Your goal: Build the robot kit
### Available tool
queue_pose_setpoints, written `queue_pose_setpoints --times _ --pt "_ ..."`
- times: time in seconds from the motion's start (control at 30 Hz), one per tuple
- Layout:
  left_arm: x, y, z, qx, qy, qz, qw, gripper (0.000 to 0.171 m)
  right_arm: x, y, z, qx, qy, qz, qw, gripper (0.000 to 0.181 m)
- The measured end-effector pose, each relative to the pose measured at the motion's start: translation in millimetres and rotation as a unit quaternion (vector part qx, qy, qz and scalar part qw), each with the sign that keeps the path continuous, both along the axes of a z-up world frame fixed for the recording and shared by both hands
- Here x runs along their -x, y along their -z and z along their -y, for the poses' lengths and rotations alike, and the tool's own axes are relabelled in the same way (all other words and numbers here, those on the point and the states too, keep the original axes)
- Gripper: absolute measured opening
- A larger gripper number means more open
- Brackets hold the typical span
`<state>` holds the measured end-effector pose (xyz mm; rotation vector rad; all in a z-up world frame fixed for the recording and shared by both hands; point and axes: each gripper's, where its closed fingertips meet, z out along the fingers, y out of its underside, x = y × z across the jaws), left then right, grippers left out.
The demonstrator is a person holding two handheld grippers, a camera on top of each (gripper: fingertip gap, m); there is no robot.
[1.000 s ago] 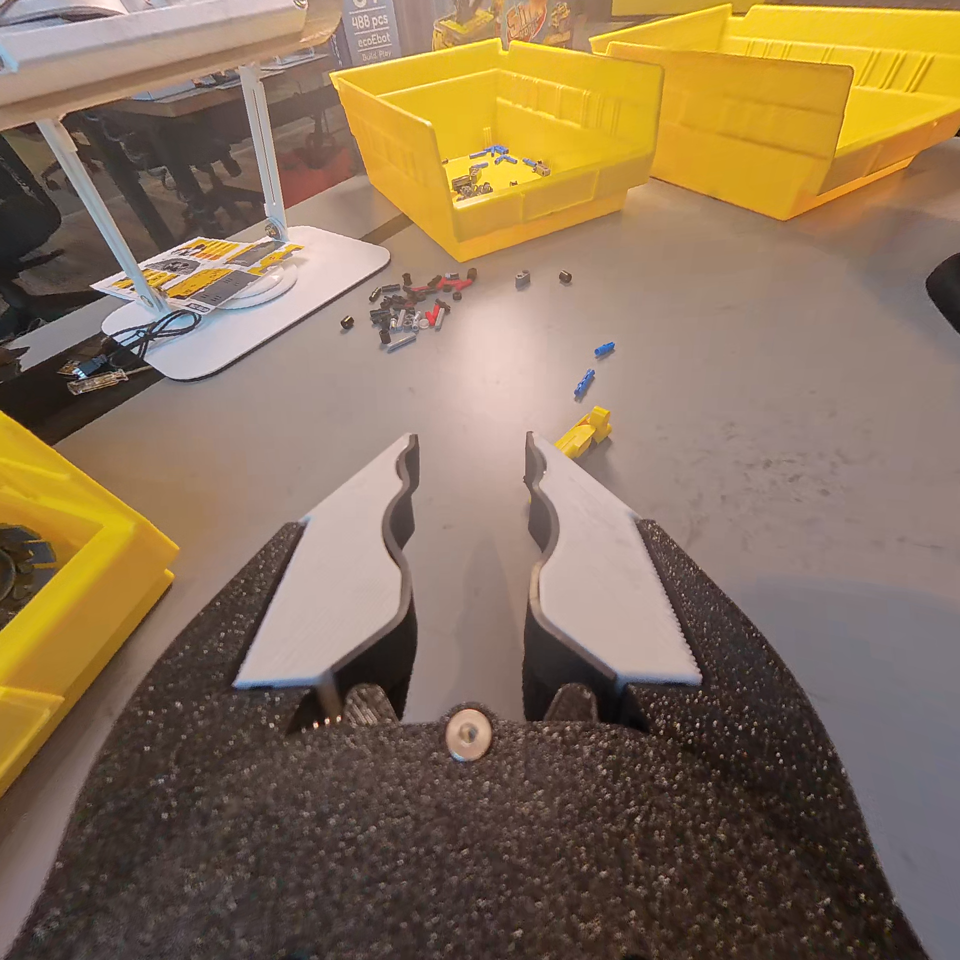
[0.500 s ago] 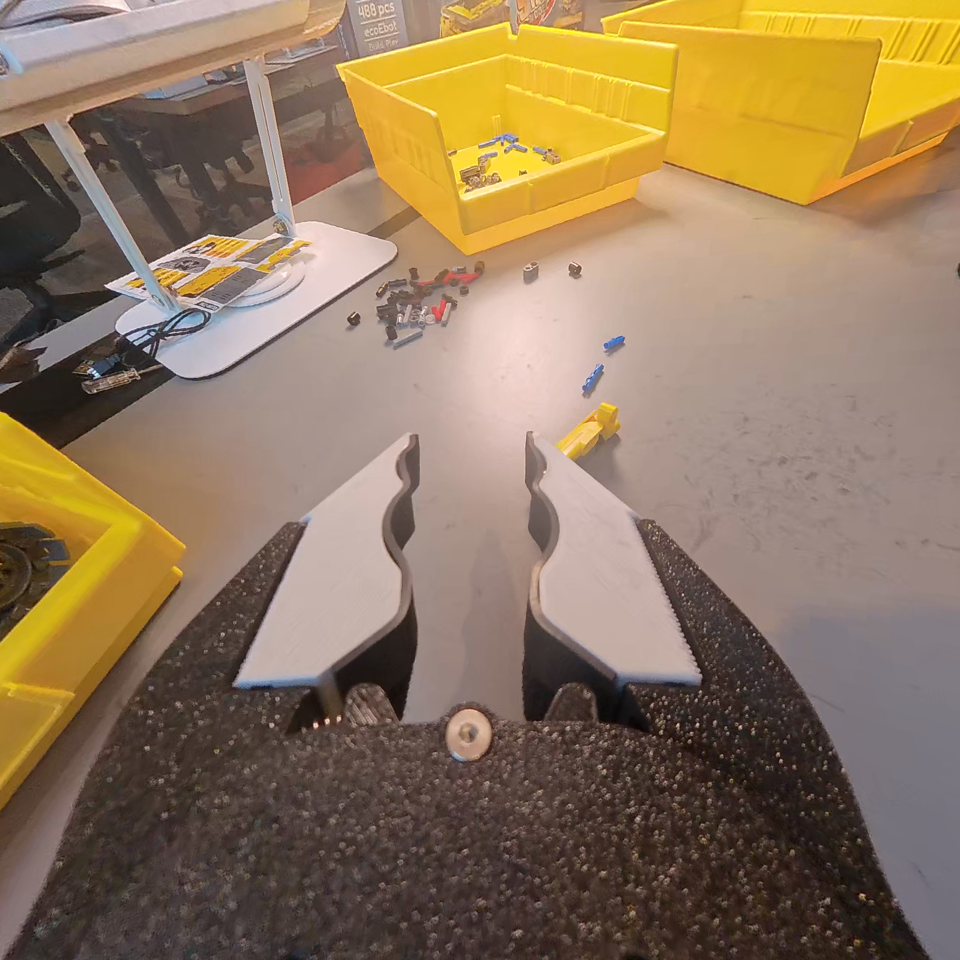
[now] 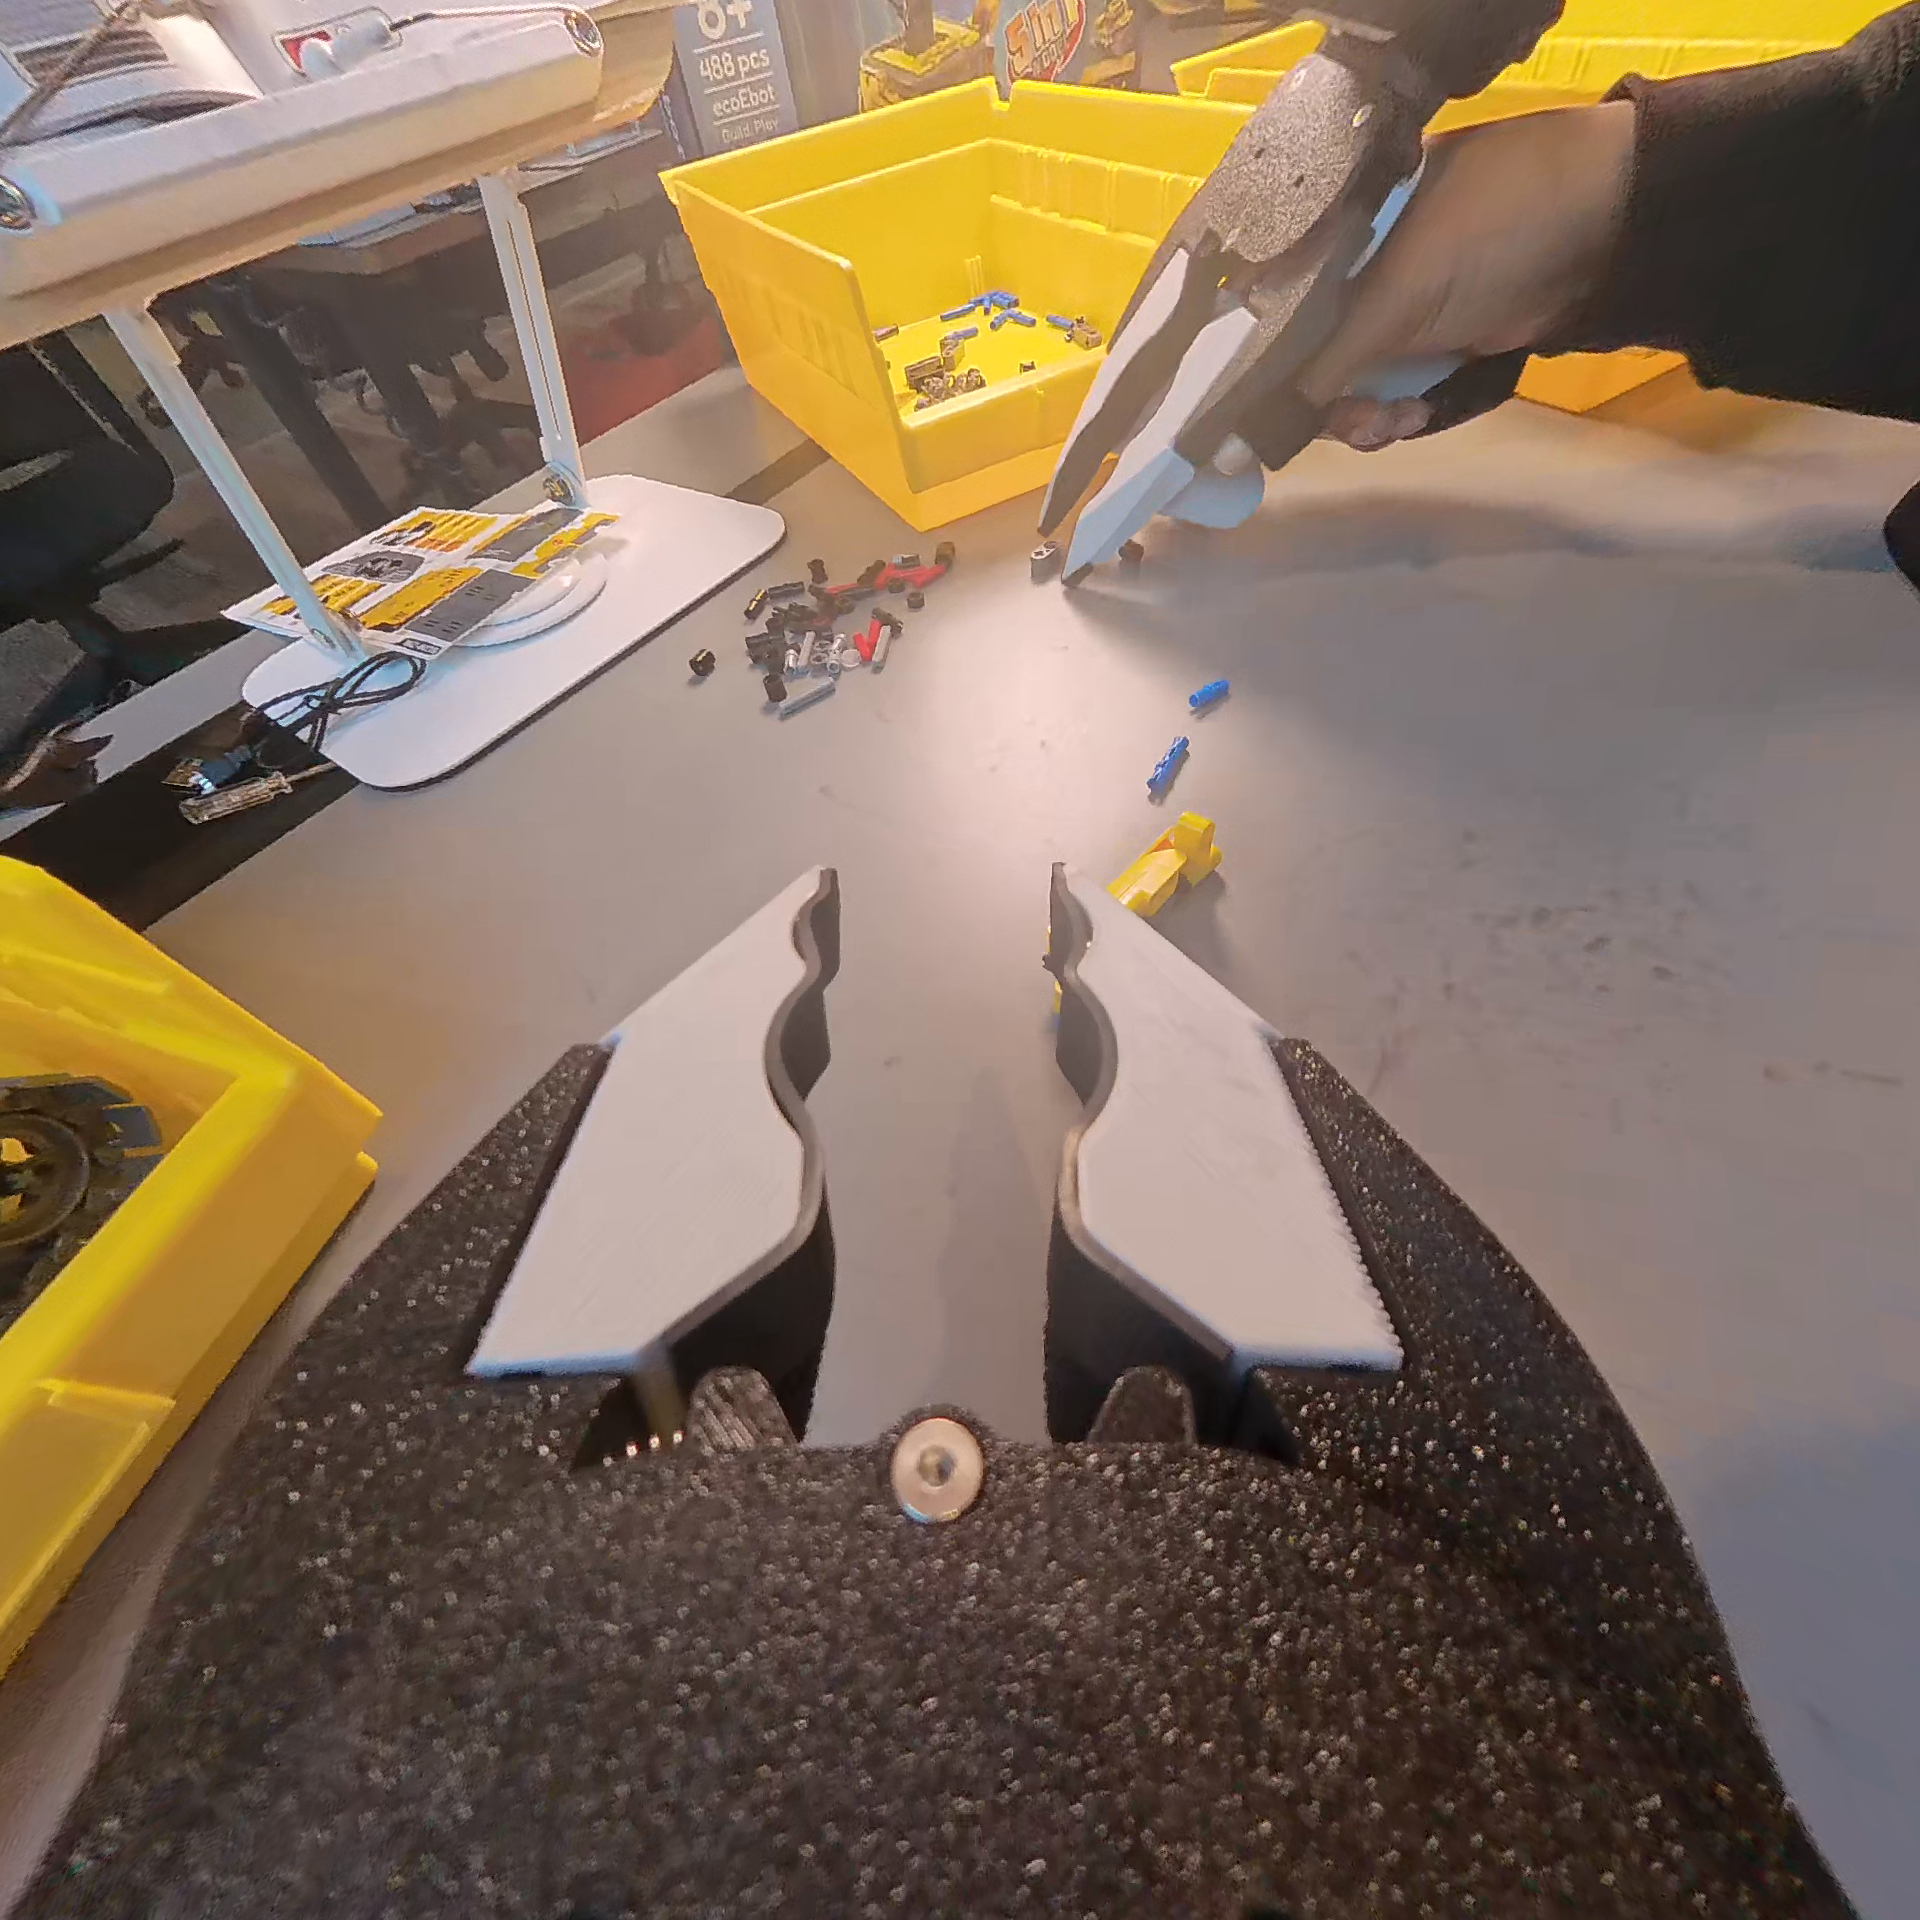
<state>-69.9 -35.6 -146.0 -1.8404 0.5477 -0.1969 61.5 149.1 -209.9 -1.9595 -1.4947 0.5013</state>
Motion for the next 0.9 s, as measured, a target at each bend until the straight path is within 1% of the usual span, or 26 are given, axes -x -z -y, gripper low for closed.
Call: queue_pose_setpoints --times 0.03,0.13,0.27,0.33,0.37,0.47,0.5,0.6,0.7,0.77,0.8,0.9 --pt "0.1 0.5 0.1 0.001 0.001 0.0 1.0 0.04 0.8 2.1 -1.6 -0.001 -0.002 0.007 1.0 0.033" --pt "-1.4 2.4 0.3 0.004 0.005 -0.001 1.0 0.039 4.6 3.3 -0.1 0.016 -0.015 0.015 1.0 0.022" --pt "-3.5 3.9 0.6 0.006 0.009 -0.005 1.0 0.04 7.2 4.8 4.1 0.045 -0.043 0.027 0.998 0.013" --pt "-3.6 4.2 0.6 0.007 0.01 -0.006 1.0 0.04 7.0 4.8 4.2 0.053 -0.053 0.03 0.997 0.011" --pt "-3.6 4.3 0.6 0.007 0.01 -0.006 1.0 0.04 7.2 5.0 4.4 0.054 -0.06 0.032 0.996 0.007" --pt "-2.6 3.9 0.8 0.006 0.008 -0.007 1.0 0.04 7.6 3.8 6.6 0.044 -0.077 0.035 0.995 0.007" --pt "-2.1 3.4 0.8 0.006 0.007 -0.007 1.0 0.04 9.2 0.1 11.9 0.039 -0.089 0.027 0.995 0.007" --pt "-0.7 3.1 0.3 0.006 0.005 -0.004 1.0 0.04 14.6 -21.1 47.7 0.042 -0.148 -0.013 0.988 0.007" --pt "-1.0 4.5 -0.1 0.009 0.006 -0.002 1.0 0.04 11.3 -31.8 102.7 0.043 -0.235 -0.021 0.971 0.007" --pt "-1.6 5.4 -0.3 0.01 0.007 -0.003 1.0 0.04 7.0 -27.8 132.5 0.043 -0.275 -0.012 0.96 0.007" --pt "-1.8 5.7 -0.4 0.01 0.007 -0.004 1.0 0.04 5.5 -23.9 142.1 0.042 -0.284 -0.005 0.958 0.007" --pt "-1.8 6.1 -0.4 0.01 0.006 -0.005 1.0 0.04 1.7 -12.4 158.0 0.048 -0.296 0.014 0.954 0.007"
